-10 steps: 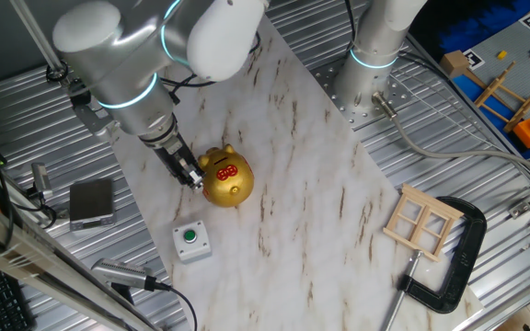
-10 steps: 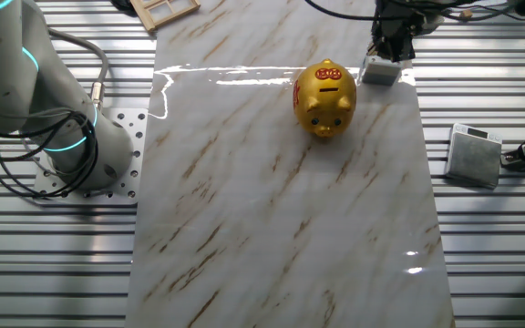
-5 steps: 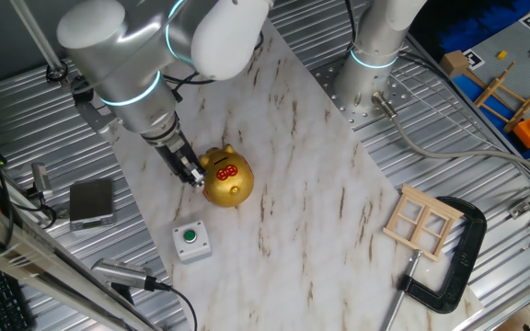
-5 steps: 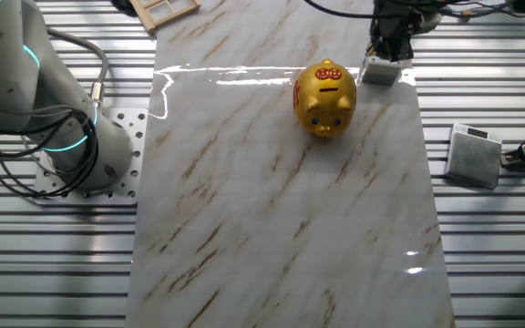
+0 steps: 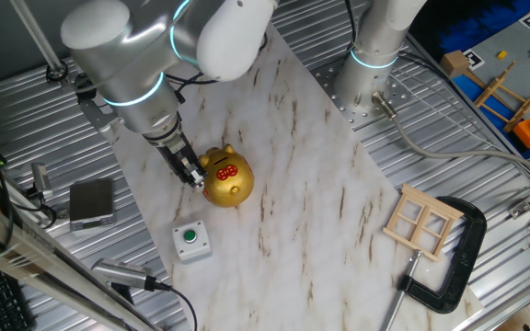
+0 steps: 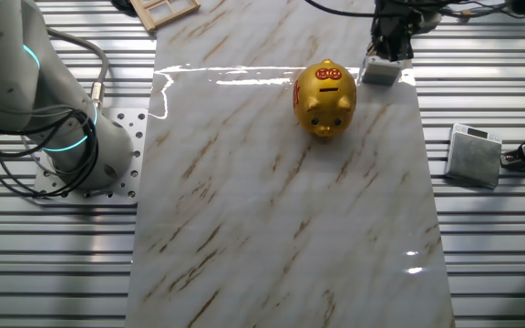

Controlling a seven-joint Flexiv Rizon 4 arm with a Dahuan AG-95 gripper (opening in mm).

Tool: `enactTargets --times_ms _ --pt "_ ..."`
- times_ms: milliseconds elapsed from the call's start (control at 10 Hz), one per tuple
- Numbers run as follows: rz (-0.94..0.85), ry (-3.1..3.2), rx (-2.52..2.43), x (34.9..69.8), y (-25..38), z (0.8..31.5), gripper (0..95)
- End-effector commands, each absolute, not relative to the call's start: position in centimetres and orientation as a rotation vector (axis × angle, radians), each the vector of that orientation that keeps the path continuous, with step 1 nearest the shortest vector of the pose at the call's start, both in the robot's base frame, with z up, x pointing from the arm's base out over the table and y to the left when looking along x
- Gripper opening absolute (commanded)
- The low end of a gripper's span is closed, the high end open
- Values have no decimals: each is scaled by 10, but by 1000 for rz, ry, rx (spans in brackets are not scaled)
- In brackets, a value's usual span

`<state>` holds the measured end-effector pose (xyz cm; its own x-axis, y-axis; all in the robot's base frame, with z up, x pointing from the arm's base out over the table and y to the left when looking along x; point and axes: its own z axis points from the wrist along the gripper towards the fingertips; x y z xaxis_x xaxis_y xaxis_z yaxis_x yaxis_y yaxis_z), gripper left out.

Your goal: Drop coins into a piggy bank

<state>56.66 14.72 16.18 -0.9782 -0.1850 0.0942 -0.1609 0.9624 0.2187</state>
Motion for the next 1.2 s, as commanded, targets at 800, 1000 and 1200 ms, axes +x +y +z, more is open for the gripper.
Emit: enactTargets --times_ms 800,1000,1200 --pt "-206 -3000 251 517 100 173 0" --pt "-186 -3002 231 504 93 169 0" --pt "-181 -3011 213 496 90 163 0"
